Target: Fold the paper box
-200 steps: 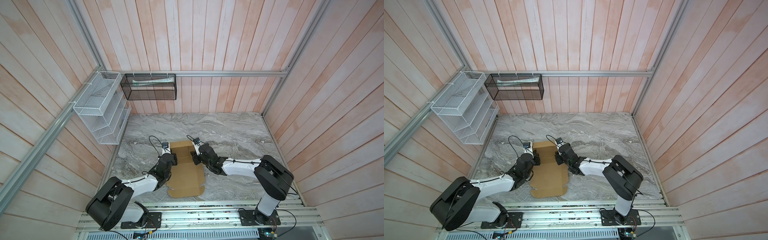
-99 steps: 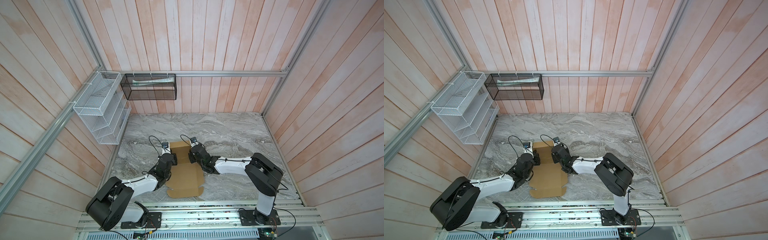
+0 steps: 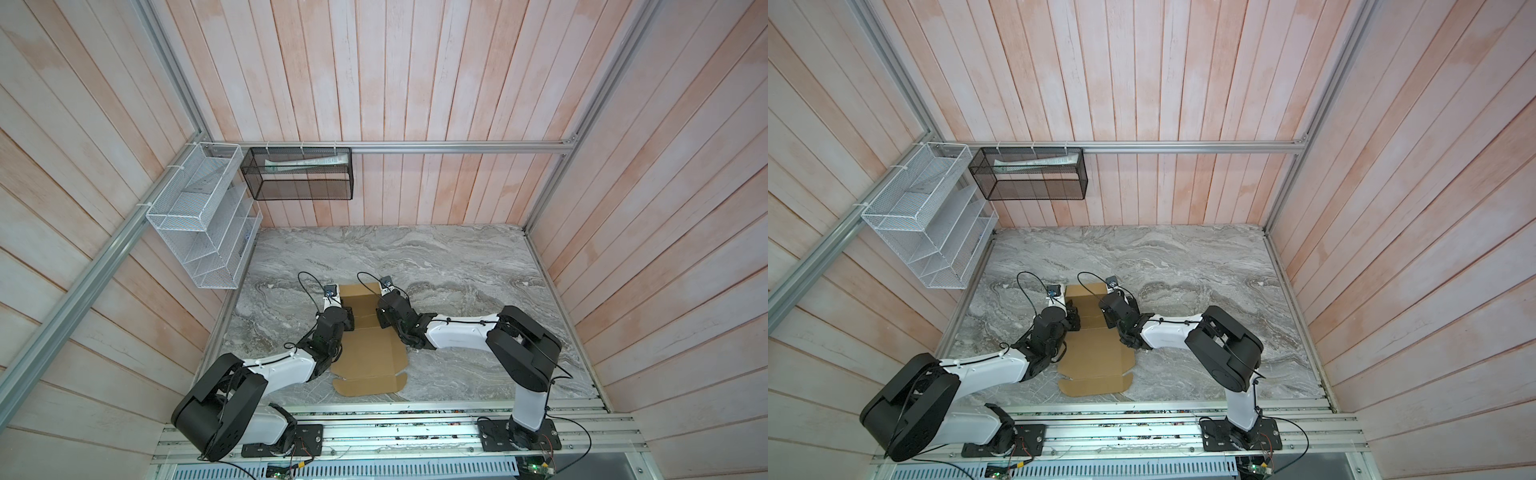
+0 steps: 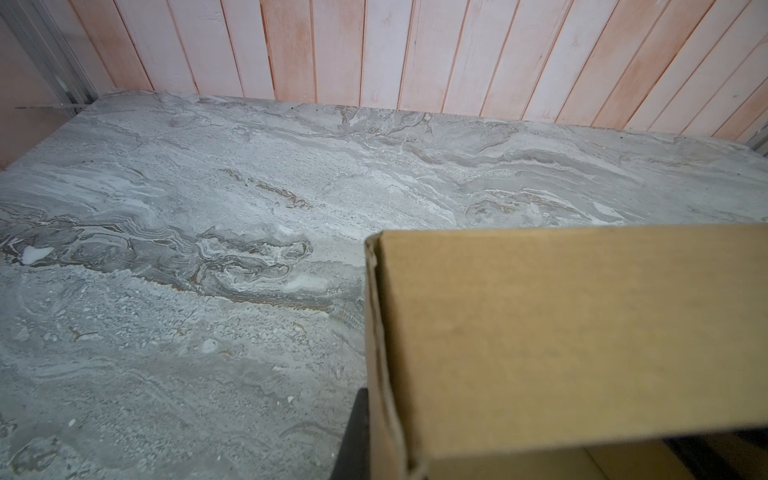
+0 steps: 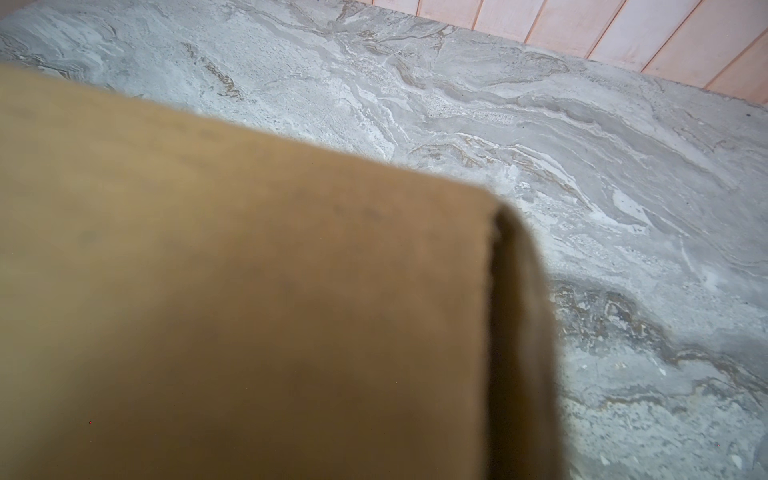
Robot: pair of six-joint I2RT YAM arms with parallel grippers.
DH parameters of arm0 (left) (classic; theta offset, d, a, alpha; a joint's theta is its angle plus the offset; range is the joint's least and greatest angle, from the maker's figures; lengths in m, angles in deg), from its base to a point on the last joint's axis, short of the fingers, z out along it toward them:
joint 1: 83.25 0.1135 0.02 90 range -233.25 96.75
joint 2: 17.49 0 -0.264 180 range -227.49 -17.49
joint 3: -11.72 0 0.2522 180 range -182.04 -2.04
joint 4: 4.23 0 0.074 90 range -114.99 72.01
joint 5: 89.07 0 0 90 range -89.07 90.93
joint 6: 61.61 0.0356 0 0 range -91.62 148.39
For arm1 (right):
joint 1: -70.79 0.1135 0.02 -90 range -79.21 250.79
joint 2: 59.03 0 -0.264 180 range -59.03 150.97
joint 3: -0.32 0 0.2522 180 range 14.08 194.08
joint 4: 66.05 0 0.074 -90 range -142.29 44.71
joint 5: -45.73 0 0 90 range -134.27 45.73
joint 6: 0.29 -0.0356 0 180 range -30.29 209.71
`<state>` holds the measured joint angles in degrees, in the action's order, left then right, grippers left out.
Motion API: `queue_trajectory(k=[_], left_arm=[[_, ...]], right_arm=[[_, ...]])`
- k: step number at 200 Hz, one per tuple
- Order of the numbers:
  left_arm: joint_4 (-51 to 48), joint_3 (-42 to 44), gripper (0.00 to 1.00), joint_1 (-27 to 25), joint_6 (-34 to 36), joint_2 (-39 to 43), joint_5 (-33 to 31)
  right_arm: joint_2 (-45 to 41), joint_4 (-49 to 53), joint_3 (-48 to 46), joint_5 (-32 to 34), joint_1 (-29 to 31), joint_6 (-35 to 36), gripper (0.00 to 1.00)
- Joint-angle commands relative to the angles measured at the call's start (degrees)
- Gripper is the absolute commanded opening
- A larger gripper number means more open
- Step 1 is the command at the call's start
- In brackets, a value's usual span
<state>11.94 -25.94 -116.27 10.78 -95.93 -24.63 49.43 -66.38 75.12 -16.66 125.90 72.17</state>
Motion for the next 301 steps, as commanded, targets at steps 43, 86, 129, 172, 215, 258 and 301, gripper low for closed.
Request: queue_trajectory(k=[43, 86, 129, 172, 215, 258, 301], left_arm=[[2.43, -0.27, 0.0, -0.47, -1.07, 0.12, 1.66], [2.36, -0.16, 0.0, -0.47, -1.33, 0.32, 1.48], [2.1, 0.28, 0.0, -0.47, -1.38, 1.36, 1.05], [2.13, 0.07, 0.0, -0.47, -2.09, 0.65, 1.08], [1.35, 0.33, 0.0, -0.47, -2.11, 1.66, 0.53], [0.94, 0.61, 0.0, -0.47, -2.26, 2.23, -0.1], [1.0, 0.57, 0.0, -0.52, -2.28, 2.11, -0.21]], right_arm=[[2.7, 3.58, 2.91, 2.51, 1.13, -0.48, 0.13], [3.68, 5.25, 3.95, 3.92, 1.58, -0.79, 0.08], [4.06, 5.8, 4.0, 4.29, 1.58, -1.36, 0.04], [1.69, 4.61, 1.85, 4.96, 1.58, -2.81, 0.15], [-0.25, 3.04, 0.36, 7.8, 1.58, -4.61, 0.26], [-1.67, 1.97, -0.66, 12.96, 1.59, -6.62, 0.27], [-1.77, 2.75, -0.33, 16.35, 1.58, -7.95, 0.23]])
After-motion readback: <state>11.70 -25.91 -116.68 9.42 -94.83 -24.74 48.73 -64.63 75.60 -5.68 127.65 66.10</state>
